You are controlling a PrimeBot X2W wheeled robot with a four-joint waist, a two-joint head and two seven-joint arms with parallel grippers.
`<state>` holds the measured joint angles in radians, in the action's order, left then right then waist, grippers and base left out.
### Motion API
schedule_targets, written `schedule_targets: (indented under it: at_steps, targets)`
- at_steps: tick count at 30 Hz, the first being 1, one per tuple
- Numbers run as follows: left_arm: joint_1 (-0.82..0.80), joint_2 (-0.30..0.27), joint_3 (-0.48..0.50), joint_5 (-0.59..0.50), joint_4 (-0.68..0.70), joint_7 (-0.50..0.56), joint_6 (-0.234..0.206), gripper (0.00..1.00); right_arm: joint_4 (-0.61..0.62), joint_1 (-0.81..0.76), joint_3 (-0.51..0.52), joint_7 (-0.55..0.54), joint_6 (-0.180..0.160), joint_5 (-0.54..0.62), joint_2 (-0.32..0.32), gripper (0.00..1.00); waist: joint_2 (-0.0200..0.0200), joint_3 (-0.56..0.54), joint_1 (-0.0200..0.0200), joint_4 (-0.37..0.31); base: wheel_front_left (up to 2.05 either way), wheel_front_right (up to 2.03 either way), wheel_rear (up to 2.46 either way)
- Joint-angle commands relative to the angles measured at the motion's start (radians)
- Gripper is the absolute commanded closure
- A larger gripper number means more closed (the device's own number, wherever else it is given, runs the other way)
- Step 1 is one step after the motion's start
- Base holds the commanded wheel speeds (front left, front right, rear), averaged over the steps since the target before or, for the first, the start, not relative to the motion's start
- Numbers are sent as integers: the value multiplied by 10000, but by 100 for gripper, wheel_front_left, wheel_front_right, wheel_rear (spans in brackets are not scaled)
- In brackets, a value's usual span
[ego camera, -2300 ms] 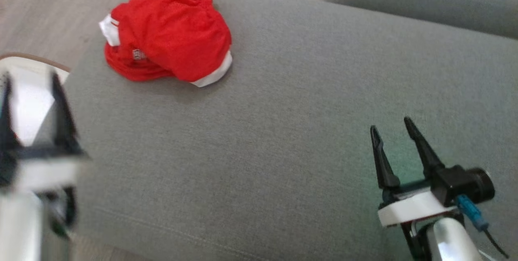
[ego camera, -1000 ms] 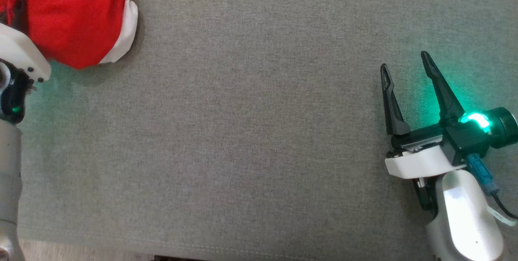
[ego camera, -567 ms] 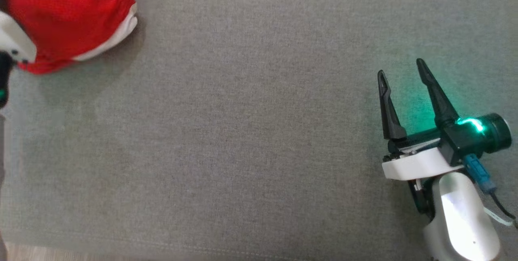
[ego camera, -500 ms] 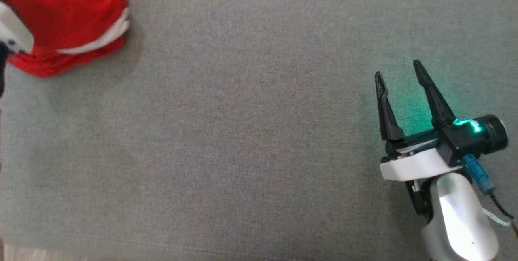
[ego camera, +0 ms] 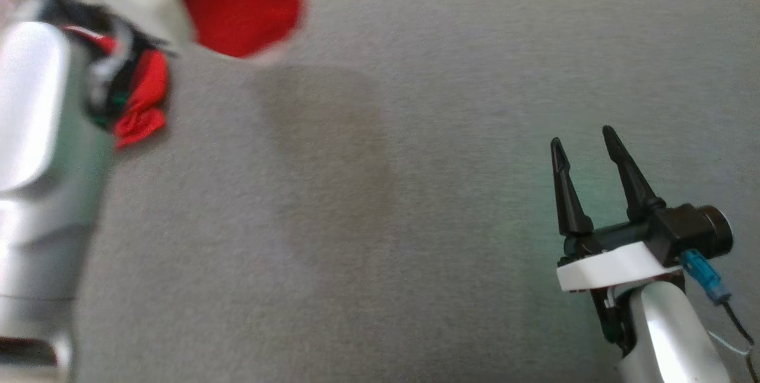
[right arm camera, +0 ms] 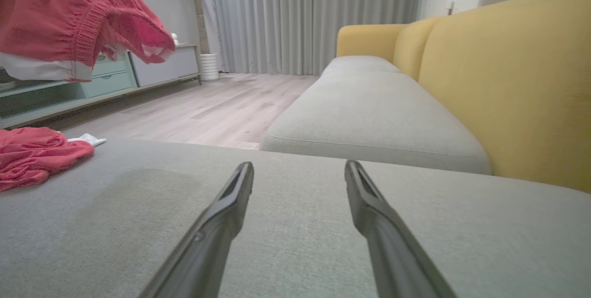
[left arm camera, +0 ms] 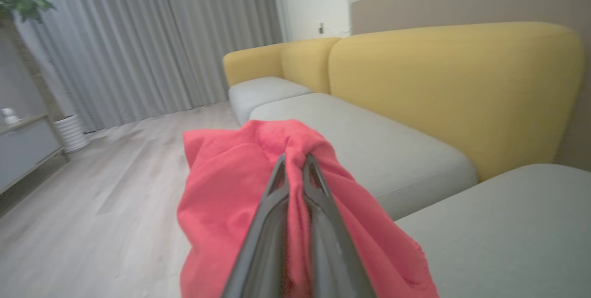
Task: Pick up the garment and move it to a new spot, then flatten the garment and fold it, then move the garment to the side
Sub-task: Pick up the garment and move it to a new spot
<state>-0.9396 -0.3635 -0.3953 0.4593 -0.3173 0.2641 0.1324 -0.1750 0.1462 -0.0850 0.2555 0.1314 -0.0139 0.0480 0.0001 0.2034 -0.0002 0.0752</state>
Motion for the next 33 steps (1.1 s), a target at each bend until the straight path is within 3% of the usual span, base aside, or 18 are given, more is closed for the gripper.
schedule_targets:
  at_steps: [1, 8, 18, 23, 25, 33]
  targets:
    - [-562, -136, 194, 50, 425, -9, -27, 100, 286, -19, -158, 62, -7, -100, 22, 0, -1, -346, 2, -486, 0, 0, 0]
    - [486, 1281, -855, 353, 146, -635, -26, 100, 341, -131, 67, 62, -7, -364, 22, 0, -1, -207, 2, -1316, 0, 0, 0]
    - [2140, 2100, -1595, -2, -2745, -2421, -361, 100, 439, 35, 16, 62, -7, -539, 22, 0, -1, 461, 2, -2210, 0, 0, 0]
    - [2223, 2389, -1597, -78, -4089, -3627, -482, 100, 444, 83, 84, 62, -7, -565, 22, 0, -1, 614, 2, -2280, 0, 0, 0]
    - [2147, 2477, -1546, -92, -4461, -4087, -581, 0, 427, 77, 123, 62, -7, -553, 22, 0, -1, 590, 2, -2239, 0, 0, 0]
    - [2064, 2749, -1696, 34, -5129, -4967, -328, 0, 312, -7, 189, 62, -7, -405, 22, 0, -1, -156, 2, -1806, 0, 0, 0]
